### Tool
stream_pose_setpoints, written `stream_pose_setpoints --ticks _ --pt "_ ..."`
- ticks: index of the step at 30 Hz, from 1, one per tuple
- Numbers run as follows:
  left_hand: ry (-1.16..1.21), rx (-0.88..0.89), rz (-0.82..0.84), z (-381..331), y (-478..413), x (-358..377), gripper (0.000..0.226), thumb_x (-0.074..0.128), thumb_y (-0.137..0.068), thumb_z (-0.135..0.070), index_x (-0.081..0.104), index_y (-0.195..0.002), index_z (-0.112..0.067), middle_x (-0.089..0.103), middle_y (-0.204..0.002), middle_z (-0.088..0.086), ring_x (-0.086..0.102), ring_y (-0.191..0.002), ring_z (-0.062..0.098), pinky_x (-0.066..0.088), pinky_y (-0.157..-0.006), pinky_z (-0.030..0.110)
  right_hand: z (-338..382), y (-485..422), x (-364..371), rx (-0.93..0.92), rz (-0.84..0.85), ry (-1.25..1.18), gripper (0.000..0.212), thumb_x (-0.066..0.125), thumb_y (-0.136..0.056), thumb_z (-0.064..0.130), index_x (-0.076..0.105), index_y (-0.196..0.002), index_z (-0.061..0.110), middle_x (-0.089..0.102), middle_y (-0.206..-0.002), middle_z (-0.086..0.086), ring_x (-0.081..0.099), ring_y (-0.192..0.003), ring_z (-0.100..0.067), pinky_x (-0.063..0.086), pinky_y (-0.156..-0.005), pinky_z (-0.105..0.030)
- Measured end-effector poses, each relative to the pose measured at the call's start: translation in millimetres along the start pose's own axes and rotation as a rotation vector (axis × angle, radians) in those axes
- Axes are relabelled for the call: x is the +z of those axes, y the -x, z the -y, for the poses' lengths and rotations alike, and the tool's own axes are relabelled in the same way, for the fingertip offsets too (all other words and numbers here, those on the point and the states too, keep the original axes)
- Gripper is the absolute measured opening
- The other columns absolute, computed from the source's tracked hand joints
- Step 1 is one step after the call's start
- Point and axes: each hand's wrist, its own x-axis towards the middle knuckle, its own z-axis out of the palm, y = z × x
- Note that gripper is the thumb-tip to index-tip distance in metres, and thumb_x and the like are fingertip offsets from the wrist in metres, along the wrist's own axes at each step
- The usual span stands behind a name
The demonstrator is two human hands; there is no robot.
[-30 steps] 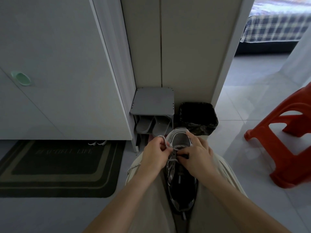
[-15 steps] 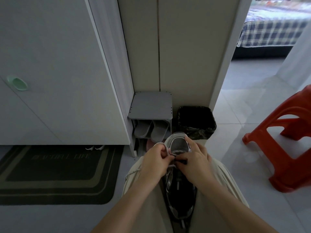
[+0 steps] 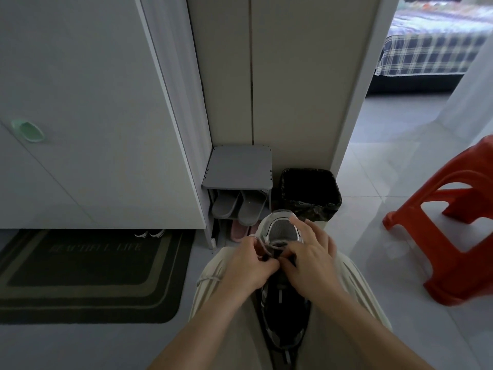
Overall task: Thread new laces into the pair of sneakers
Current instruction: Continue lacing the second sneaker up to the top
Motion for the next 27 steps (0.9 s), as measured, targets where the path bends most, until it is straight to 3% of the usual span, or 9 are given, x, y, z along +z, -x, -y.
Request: stream_pose_setpoints --ticks 6,10,14,16,18,21,23,27 --pt "0.026 -0.036 -0.074 3.5 2.5 0.5 0.031 0.070 -0.075 -0.026 0.049 -0.098 -0.023 0.056 -0.092 -0.011 0.057 -0.086 0.007 0.050 -0.078 0.027 -34.8 16.9 -25.6 0.080 -0.185 -0.120 0.020 0.078 -0.067 0.020 0.063 -0.059 0.031 0.051 -0.135 0.003 0.031 -0.129 -0.026 0.022 -0.100 -0.042" --pt "0.069 -0.049 -0.088 6.0 4.6 0.2 0.030 0.072 -0.073 -0.026 0.052 -0.096 -0.023 0.059 -0.091 -0.012 0.059 -0.084 0.003 0.053 -0.079 0.029 -85.0 38.3 -55.1 0.303 -0.169 -0.143 0.023 0.080 -0.070 0.010 0.064 -0.065 0.027 0.048 -0.139 -0.003 0.031 -0.131 -0.035 0.021 -0.104 -0.054" --pt "0.070 -0.019 -0.129 5.9 10.5 3.1 0.027 0.072 -0.074 -0.031 0.054 -0.093 -0.024 0.063 -0.091 -0.011 0.061 -0.085 0.001 0.053 -0.077 0.027 -121.6 51.7 -71.0 0.492 -0.077 -0.090 0.038 0.077 -0.075 0.021 0.051 -0.064 0.046 0.050 -0.138 -0.003 0.034 -0.130 -0.037 0.028 -0.104 -0.060" --pt "0.045 0.006 -0.153 6.0 13.5 4.1 0.026 0.071 -0.076 -0.032 0.055 -0.095 -0.024 0.063 -0.091 -0.012 0.061 -0.084 -0.001 0.051 -0.073 0.021 -116.4 47.7 -66.6 0.469 0.066 -0.024 0.027 0.071 -0.080 0.036 0.052 -0.066 0.050 0.047 -0.141 0.005 0.034 -0.132 -0.032 0.024 -0.107 -0.056" --pt "0.044 0.011 -0.159 7.1 14.8 5.3 0.025 0.071 -0.077 -0.032 0.055 -0.094 -0.024 0.064 -0.093 -0.012 0.062 -0.083 -0.001 0.053 -0.073 0.023 -105.8 40.1 -61.3 0.399 0.171 0.136 0.006 0.058 -0.084 0.054 0.060 -0.081 0.050 0.039 -0.145 0.011 0.026 -0.137 -0.026 0.014 -0.112 -0.050" --pt "0.054 0.011 -0.140 8.4 15.6 6.9 0.026 0.072 -0.076 -0.034 0.055 -0.094 -0.025 0.066 -0.094 -0.011 0.063 -0.083 -0.001 0.055 -0.078 0.029 -84.0 23.1 -52.9 0.284 0.111 0.204 0.037 0.047 -0.085 0.064 0.064 -0.109 0.042 0.039 -0.145 0.008 0.027 -0.136 -0.024 0.010 -0.112 -0.047" --pt "0.069 0.012 -0.137 9.4 16.8 7.8 0.028 0.072 -0.076 -0.034 0.056 -0.097 -0.023 0.067 -0.095 -0.009 0.063 -0.083 -0.001 0.055 -0.079 0.027 -56.4 10.2 -46.9 0.179 0.017 0.134 0.046 0.043 -0.081 0.068 0.068 -0.105 0.038 0.048 -0.138 0.006 0.035 -0.130 -0.023 0.011 -0.110 -0.046" --pt "0.076 0.021 -0.127 10.2 20.2 6.8 0.032 0.073 -0.077 -0.034 0.056 -0.102 -0.023 0.066 -0.098 -0.010 0.062 -0.084 -0.004 0.054 -0.079 0.021 -20.7 -6.2 -26.2 0.056 0.109 0.160 0.039 0.050 -0.084 0.063 0.067 -0.105 0.035 0.042 -0.137 0.011 0.025 -0.133 -0.016 -0.002 -0.108 -0.039"
